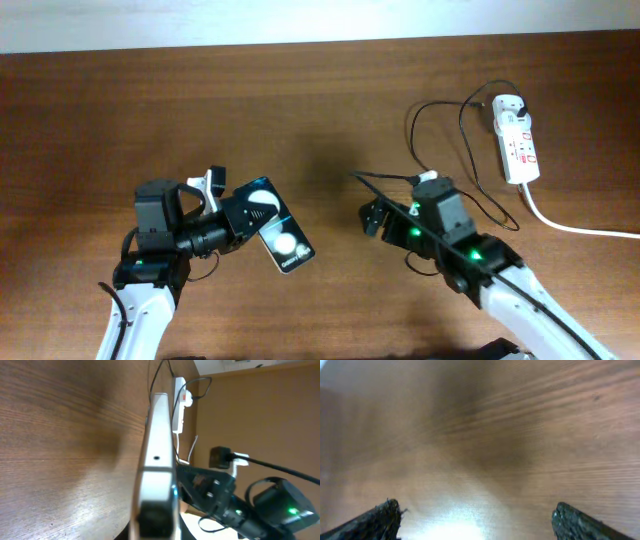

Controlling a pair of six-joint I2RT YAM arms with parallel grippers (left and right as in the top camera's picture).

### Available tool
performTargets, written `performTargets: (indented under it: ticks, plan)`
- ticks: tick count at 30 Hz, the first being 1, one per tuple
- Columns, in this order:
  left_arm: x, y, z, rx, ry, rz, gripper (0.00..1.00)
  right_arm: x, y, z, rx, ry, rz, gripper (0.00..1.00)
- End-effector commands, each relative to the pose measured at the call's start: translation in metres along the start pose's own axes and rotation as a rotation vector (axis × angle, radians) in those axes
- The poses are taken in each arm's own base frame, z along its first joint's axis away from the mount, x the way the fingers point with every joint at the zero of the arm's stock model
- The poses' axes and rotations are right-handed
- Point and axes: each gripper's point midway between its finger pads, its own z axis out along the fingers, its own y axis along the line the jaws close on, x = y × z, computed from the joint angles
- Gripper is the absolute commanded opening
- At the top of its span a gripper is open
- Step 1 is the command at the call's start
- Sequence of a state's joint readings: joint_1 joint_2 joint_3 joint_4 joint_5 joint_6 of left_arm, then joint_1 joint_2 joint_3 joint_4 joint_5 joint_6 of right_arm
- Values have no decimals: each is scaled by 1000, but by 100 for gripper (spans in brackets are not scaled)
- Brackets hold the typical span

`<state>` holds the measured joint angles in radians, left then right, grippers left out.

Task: Plug charger to phone and switch on socket
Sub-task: 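Release the phone with the right gripper and move toward the cable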

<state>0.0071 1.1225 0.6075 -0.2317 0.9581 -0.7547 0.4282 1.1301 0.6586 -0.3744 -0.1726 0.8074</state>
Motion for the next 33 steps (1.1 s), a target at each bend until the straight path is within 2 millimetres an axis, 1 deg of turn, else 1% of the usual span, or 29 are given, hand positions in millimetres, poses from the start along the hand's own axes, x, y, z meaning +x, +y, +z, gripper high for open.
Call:
performTargets:
  ticks: [1, 3, 4, 5, 6, 8, 11, 12, 14, 15, 18, 19, 20, 21, 22, 23, 24, 25, 26, 28, 29, 30, 31, 32, 33]
  plan:
    - [4, -10, -1, 44, 28, 34, 0, -22, 7, -59, 36, -101, -29, 99]
    - [4, -10, -1, 44, 28, 35, 0, -21, 10, -97, 36, -121, -25, 99]
    - [4, -10, -1, 45, 28, 35, 0, -23, 18, -118, -8, -167, -59, 99]
    - [5, -11, -1, 50, 33, 35, 0, -23, 18, -131, -26, -205, -65, 99]
    - [5, -11, -1, 55, 38, 35, 0, -25, 10, -140, 8, -250, -61, 99]
    - [6, -12, -2, 57, 40, 35, 0, -38, -3, -146, 83, -333, -51, 99]
    - [6, -12, -2, 60, 43, 35, 0, -58, -22, -146, 229, -408, -88, 99]
    - [6, -13, -2, 60, 43, 35, 0, -62, -22, -144, 254, -410, -87, 99]
    - [6, -12, -2, 60, 43, 35, 0, -75, -15, -135, 290, -386, -88, 99]
    - [6, -12, -2, 60, 43, 35, 0, -83, -9, -129, 313, -366, -89, 99]
    - [6, -12, -2, 60, 43, 35, 0, -118, 6, -99, 437, -289, -110, 99]
    - [6, -12, -2, 60, 43, 35, 0, -134, 12, -86, 487, -247, -133, 99]
    - [6, -12, -2, 60, 43, 35, 0, -148, 14, -77, 529, -215, -129, 99]
    - [6, -12, -2, 60, 43, 35, 0, -160, 14, -71, 556, -200, -115, 99]
    - [6, -12, -2, 60, 42, 35, 0, -186, 11, -58, 593, -187, -82, 99]
    - [6, -12, -2, 60, 43, 35, 0, -207, 6, -45, 611, -189, -58, 99]
    - [6, -12, -2, 59, 42, 35, 0, -223, 3, -32, 616, -187, -73, 99]
    - [6, -12, -2, 59, 42, 35, 0, -233, 0, -23, 618, -190, -83, 99]
    - [6, -12, -2, 59, 42, 35, 0, -251, -12, 7, 619, -204, -84, 100]
    - [6, -12, -2, 59, 42, 34, 0, -264, -31, 38, 628, -219, -63, 95]
    - [6, -12, -2, 60, 43, 34, 0, -270, -46, 59, 636, -221, -49, 94]
    - [6, -12, -2, 59, 42, 34, 0, -271, -56, 72, 637, -214, -39, 93]
    - [5, -11, -1, 54, 37, 34, 0, -270, -65, 92, 617, -194, -29, 91]
    - [5, -11, -1, 53, 37, 34, 0, -269, -69, 102, 606, -182, -24, 90]
    - [5, -11, -1, 54, 37, 34, 0, -267, -76, 120, 597, -173, -22, 86]
